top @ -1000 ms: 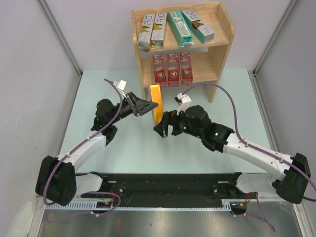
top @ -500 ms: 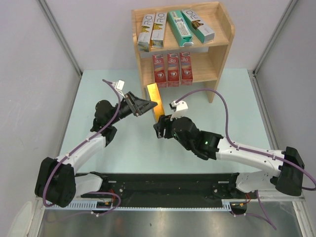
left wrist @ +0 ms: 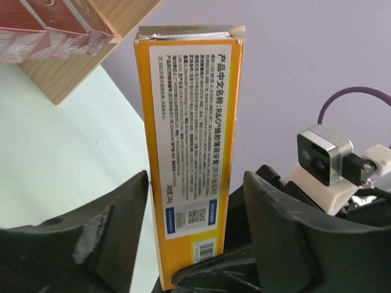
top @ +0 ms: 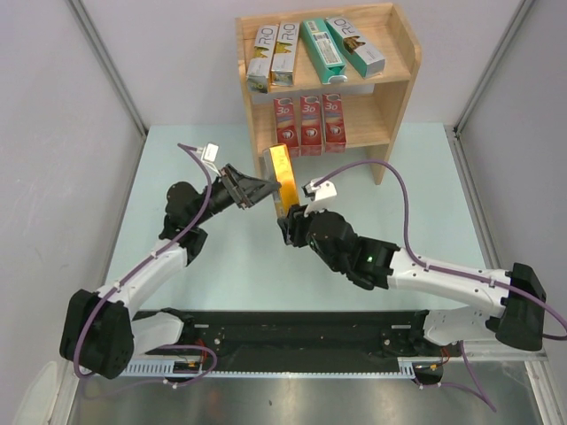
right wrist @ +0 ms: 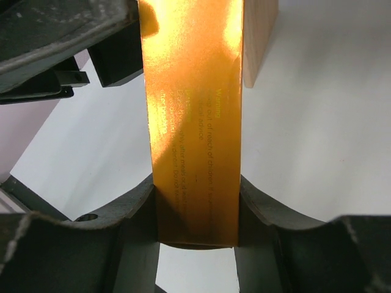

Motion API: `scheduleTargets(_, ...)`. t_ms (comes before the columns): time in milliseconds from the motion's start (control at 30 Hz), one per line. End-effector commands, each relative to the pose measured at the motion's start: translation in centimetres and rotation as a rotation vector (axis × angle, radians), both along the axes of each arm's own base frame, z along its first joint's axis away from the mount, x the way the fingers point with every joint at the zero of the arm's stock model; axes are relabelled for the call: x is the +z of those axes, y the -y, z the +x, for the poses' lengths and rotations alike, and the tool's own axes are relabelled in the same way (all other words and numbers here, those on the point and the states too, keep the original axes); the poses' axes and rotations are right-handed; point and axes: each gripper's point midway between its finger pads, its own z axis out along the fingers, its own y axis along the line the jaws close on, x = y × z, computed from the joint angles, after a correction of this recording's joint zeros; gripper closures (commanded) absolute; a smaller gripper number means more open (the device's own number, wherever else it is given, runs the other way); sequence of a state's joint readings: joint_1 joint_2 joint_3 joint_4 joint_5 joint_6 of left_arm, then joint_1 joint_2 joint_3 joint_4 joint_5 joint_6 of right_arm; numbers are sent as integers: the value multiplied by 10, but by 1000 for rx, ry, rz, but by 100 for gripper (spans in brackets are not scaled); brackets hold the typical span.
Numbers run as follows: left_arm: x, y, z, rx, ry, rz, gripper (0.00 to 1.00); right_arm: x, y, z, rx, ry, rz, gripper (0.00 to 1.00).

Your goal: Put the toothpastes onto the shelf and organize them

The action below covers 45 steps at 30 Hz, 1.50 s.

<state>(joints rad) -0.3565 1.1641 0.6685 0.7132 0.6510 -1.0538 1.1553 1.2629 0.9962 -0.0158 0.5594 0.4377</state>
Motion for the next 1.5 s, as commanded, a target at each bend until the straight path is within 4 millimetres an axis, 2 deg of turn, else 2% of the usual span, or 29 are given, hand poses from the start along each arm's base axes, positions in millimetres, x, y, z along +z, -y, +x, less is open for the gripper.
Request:
scheduleTargets(0,29,-6,-10,13,101,-9,26,48,9,2,0,84,111,66)
scheduleTargets(67,31,-7,-11,22,113,7,15,58,15,1,19,86,139,67)
scheduleTargets(100,40,-10,-14,35,158,19,11,61,18,0,23,79,153,68)
scheduleTargets(133,36,-12,-12,45,142,42,4,64,22,2,30,76,165,68)
scheduleTargets(200,44,-18,-13,77,189,70,1,77,32,1,33,89,195,68)
scheduleTargets(267,51,-24,-16,109,207,92,0,92,42,0,47,108,228,68)
scheduleTargets(333,62,-31,-17,154,255,122,0,103,44,-2,93,129,255,68)
scheduleTargets(367,54,-33,-16,167,244,166,0,109,50,2,92,142,269,68)
scheduleTargets(433,61,-40,-14,212,258,190,0,124,52,-1,147,171,303,68)
scheduleTargets(500,55,-42,-13,226,251,227,0,135,63,10,144,189,324,68)
scheduleTargets(567,50,-44,-10,236,240,249,0,148,61,6,228,195,359,68)
scheduleTargets(600,46,-44,-10,237,232,255,0,154,68,16,221,207,370,68)
scheduleTargets(633,42,-44,-8,241,224,261,0,157,61,10,305,202,379,68)
scheduleTargets(700,35,-43,-6,239,211,267,0,176,67,16,343,226,424,68)
scheduleTargets(733,31,-43,-4,239,204,271,0,174,59,13,422,205,427,68)
scheduleTargets(800,24,-42,-2,237,191,277,0,194,65,20,455,218,487,68)
scheduleTargets(833,23,-43,-1,239,187,277,0,195,62,18,504,205,495,68)
scheduleTargets(900,17,-42,0,236,177,282,0,210,68,21,535,218,548,68)
scheduleTargets(1033,11,-43,0,240,168,291,0,219,72,40,552,199,591,68)
scheduleTargets(1067,8,-42,0,238,162,295,0,218,69,48,567,199,604,68)
scheduleTargets(1100,8,-43,1,242,161,297,0,218,68,47,606,158,633,68)
scheduleTargets(1167,5,-43,2,242,157,304,0,214,69,63,621,149,657,68)
scheduleTargets(1267,2,-44,2,244,151,312,1,217,73,73,641,127,700,68)
scheduleTargets(1300,1,-44,2,245,151,314,0,211,72,80,637,109,705,69)
scheduleTargets(1467,-1,-47,0,256,152,324,0,211,73,94,658,74,739,69)
